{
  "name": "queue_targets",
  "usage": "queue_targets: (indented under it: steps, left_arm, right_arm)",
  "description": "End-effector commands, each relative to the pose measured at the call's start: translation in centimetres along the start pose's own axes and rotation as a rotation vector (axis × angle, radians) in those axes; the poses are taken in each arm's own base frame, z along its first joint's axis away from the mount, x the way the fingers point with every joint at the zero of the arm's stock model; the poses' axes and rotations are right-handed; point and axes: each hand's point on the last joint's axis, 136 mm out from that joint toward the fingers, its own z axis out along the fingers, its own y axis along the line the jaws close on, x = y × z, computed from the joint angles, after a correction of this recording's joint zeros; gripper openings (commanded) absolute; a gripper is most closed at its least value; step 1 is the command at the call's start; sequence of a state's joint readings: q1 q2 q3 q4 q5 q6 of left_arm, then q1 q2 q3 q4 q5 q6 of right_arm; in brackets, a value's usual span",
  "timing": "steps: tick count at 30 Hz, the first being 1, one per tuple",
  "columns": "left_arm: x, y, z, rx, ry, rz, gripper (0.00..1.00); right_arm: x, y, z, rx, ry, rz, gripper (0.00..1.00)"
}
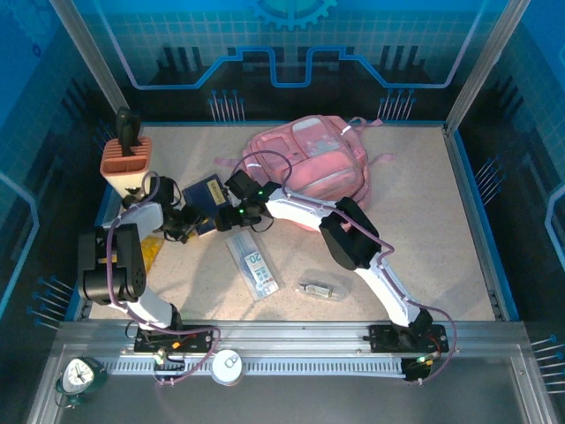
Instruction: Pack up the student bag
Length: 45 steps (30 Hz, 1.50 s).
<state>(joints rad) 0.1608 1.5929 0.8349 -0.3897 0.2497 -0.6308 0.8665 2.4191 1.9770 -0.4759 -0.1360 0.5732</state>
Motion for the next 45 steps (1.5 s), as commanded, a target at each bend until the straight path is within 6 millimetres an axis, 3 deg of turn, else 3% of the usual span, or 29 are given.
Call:
queue_targets:
  steps: [1, 8, 12, 23, 32, 45]
  left_arm:
    - [-0.3, -1.2, 0.1, 0.058, 0.003, -0.004, 0.54]
    - [0.5, -0.6, 0.6, 0.024, 0.033, 0.015, 0.45]
    - [1.4, -1.1, 1.0, 0.032, 0.058, 0.037, 0.42]
    - [1.9, 0.0, 1.2, -0.023, 0.054, 0.044, 0.38]
    - [2.2, 0.8, 1.9, -0.046, 0.067, 0.034, 0.37]
    - [2.4, 1.1, 2.2, -0.048, 0.072, 0.035, 0.37]
  right_arm:
    - [-0.1, -1.1, 1.2, 0.030, 0.019, -0.022, 0.75]
    - [-0.4, -2.0, 1.6, 0.064, 0.019, -0.042, 0.78]
    - [-0.6, -0.3, 1.7, -0.015, 0.025, -0.062, 0.75]
    - [-2.9, 1.8, -1.9, -0.063, -0.047, -0.080, 0.70]
    - [-3.2, 2.2, -2.5, -0.085, -0.053, -0.077, 0.57]
    - [-4.0, 2.2, -4.1, -0.071, -0.083, -0.077, 0.53]
